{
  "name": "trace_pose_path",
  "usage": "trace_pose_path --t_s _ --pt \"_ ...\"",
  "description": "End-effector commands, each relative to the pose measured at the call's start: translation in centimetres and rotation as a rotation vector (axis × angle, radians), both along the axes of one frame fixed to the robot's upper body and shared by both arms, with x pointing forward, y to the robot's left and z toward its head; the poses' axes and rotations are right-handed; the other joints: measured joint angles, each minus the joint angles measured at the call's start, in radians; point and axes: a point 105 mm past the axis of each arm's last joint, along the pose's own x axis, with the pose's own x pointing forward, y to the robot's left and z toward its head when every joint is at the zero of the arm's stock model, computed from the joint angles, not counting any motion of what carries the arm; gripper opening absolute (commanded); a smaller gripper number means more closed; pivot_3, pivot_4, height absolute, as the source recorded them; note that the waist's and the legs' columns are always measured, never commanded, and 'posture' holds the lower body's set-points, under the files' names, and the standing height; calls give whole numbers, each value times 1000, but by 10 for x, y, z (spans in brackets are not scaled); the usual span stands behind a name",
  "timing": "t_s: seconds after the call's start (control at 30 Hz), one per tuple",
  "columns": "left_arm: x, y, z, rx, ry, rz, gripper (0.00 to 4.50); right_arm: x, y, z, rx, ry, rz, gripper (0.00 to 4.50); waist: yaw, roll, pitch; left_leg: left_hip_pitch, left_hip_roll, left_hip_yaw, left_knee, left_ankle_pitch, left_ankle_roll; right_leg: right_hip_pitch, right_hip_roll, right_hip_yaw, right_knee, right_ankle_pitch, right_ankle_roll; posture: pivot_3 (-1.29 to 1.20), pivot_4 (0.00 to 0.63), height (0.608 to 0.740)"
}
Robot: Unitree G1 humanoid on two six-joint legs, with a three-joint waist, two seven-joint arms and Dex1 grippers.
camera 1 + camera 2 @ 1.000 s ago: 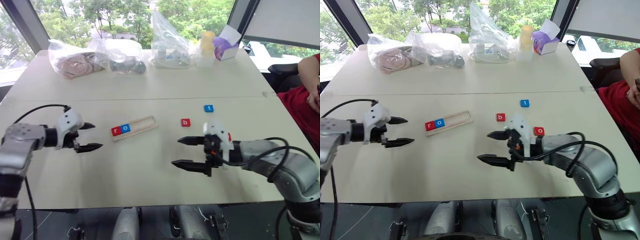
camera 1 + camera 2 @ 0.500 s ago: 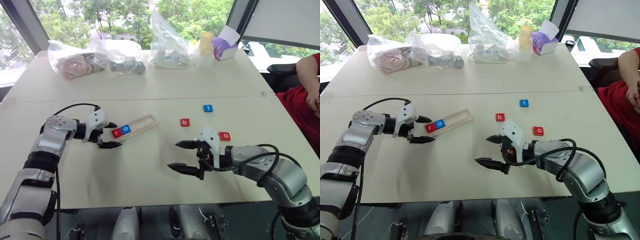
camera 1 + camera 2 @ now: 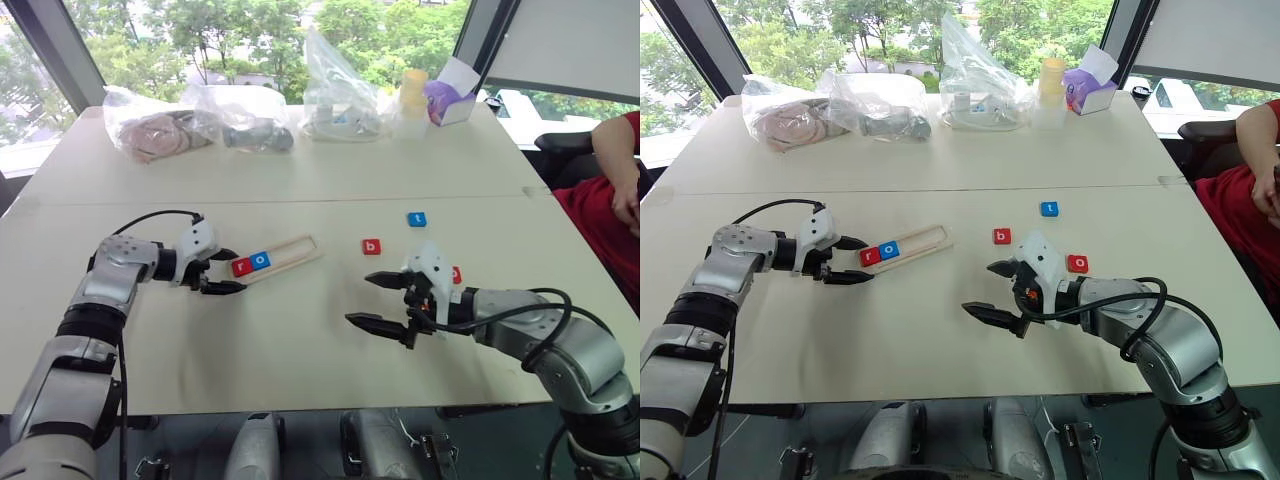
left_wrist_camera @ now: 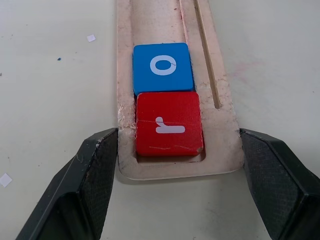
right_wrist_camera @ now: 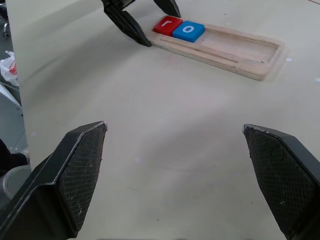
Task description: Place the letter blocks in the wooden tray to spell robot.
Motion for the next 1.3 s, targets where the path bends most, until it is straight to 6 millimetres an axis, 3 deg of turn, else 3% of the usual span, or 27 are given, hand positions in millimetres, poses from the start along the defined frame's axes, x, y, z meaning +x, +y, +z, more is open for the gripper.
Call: trace_pose_path --t_s 0.03,0.23,0.57,0.63,0.67,0.9,1.13,1.23,1.3 --pt "-16 -5 5 53 -3 -141 3191 4 -17 6 0 -25 -59 4500 0 0 0 0 0 0 0 0 0 0 0 0 0 0 0 0 150 740" --pt "-32 -22 17 106 -12 -320 3191 4 -56 0 -18 4 -216 4500 3 0 0 -2 0 -1 -1 0 0 -2 0 0 0 -1 1 0 150 740" --pt "-20 -40 11 76 -19 -336 3191 -7 -56 -13 -17 31 -254 4500 -8 -1 0 -1 -1 -1 -1 0 0 -1 1 0 0 -1 1 0 150 740" --pt "-20 -40 11 77 -15 -342 4209 -6 -55 -13 -13 30 -258 4500 -6 -1 0 -1 -1 -2 -1 0 0 -2 1 0 0 -1 1 0 150 740" --pt "-19 -39 10 77 -13 -342 4490 -6 -54 -13 -11 30 -258 4500 -4 -1 0 -2 -1 -2 -1 0 0 -2 1 0 0 -1 1 0 150 740" --pt "-13 -37 12 82 -72 -303 4490 1 -53 -12 -5 11 -276 4500 -2 -1 0 -2 -1 -1 0 0 0 -2 0 0 0 -1 1 0 150 740" --pt "-28 -4 32 116 -85 -224 4490 47 -47 2 49 -76 -507 4500 -20 -1 1 -1 1 -2 -1 0 0 -2 2 0 0 -1 1 0 150 740" --pt "-40 19 50 113 -54 -129 4490 79 -33 4 70 -49 -664 4500 -33 -1 1 -1 3 -2 -2 0 0 -3 3 0 1 0 0 0 150 740" --pt "-39 21 68 40 -85 -45 4490 91 -23 3 54 -36 -704 4500 -30 -1 1 -1 4 -2 -2 0 0 -4 3 0 2 0 -1 0 150 740"
